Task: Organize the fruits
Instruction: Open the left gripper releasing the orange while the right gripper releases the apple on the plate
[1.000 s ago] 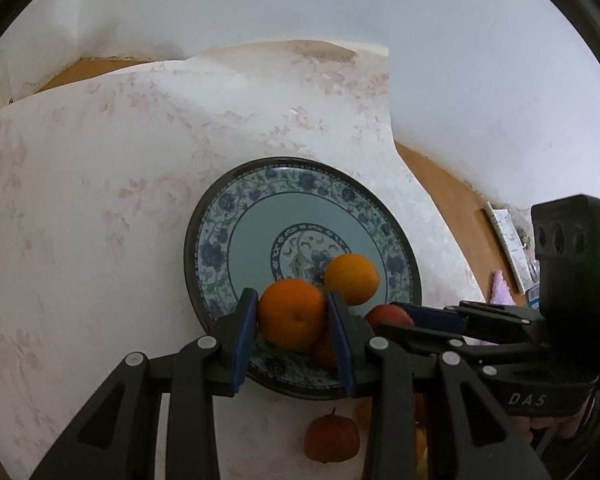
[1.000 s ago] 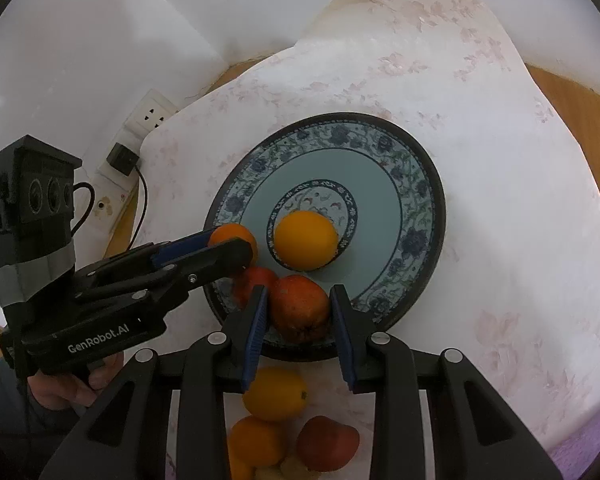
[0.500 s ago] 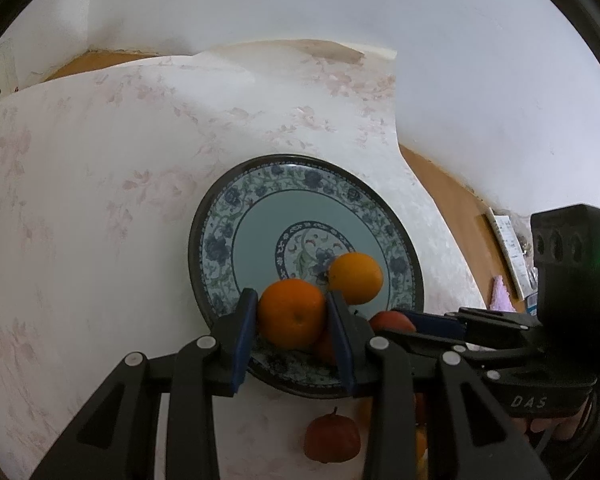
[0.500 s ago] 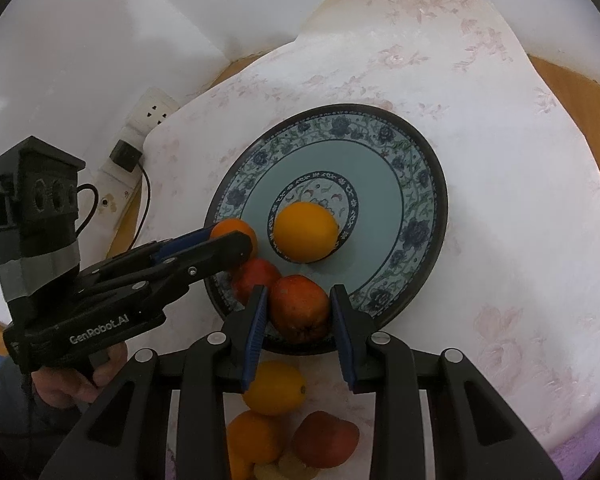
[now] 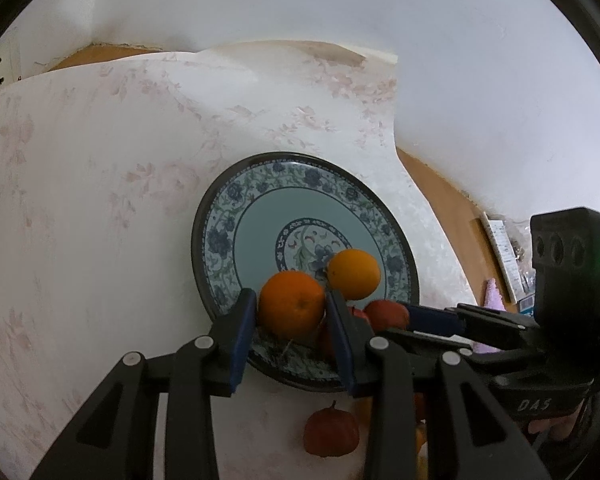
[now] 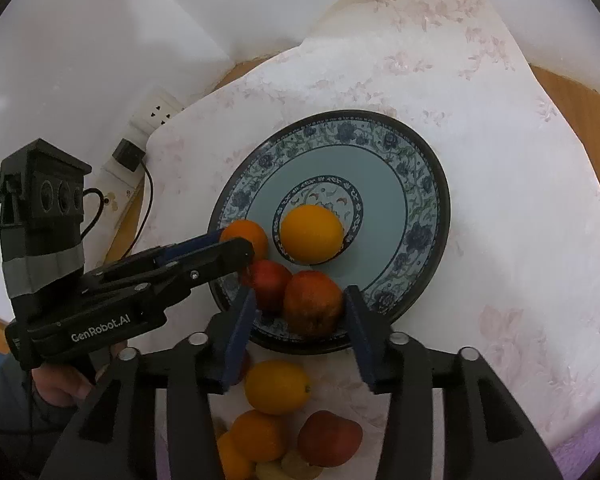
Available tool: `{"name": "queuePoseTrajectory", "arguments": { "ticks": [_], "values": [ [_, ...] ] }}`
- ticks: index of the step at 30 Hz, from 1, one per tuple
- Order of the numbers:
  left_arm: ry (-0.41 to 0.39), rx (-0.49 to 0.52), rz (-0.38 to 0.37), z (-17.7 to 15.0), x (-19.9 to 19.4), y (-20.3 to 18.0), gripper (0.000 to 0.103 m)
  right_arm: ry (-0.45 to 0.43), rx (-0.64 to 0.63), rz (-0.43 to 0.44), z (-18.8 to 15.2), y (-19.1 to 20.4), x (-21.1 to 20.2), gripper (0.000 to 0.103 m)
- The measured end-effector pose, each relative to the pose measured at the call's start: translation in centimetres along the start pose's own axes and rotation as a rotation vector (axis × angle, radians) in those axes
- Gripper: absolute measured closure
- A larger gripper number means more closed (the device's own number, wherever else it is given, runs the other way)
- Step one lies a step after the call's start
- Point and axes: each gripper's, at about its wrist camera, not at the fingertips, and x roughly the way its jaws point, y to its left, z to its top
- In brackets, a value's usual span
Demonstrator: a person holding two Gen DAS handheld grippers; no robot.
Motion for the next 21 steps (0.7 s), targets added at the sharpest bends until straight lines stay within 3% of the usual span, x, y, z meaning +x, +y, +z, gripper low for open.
{"name": "queuePoseTrajectory", "arguments": {
  "ticks": [12, 16, 21],
  "values": [
    [-0.016, 0.012, -0.004, -0.4, -1.0, -1.0, 0.047, -0.023, 0.012, 0.002, -0.2, -0.4, -0.9, 0.047],
    [-0.011, 0.012, -0.022, -0.5, -1.2, -1.2, 0.029, -0.035, 0.021, 0.002, -0.4, -0.5, -1.5, 0.045],
    [-0.019, 0.018, -0.012, -0.5, -1.6, -1.6, 0.025, -0.042, 0.038, 0.011, -0.6, -0.7, -2.0, 0.041]
  ]
}}
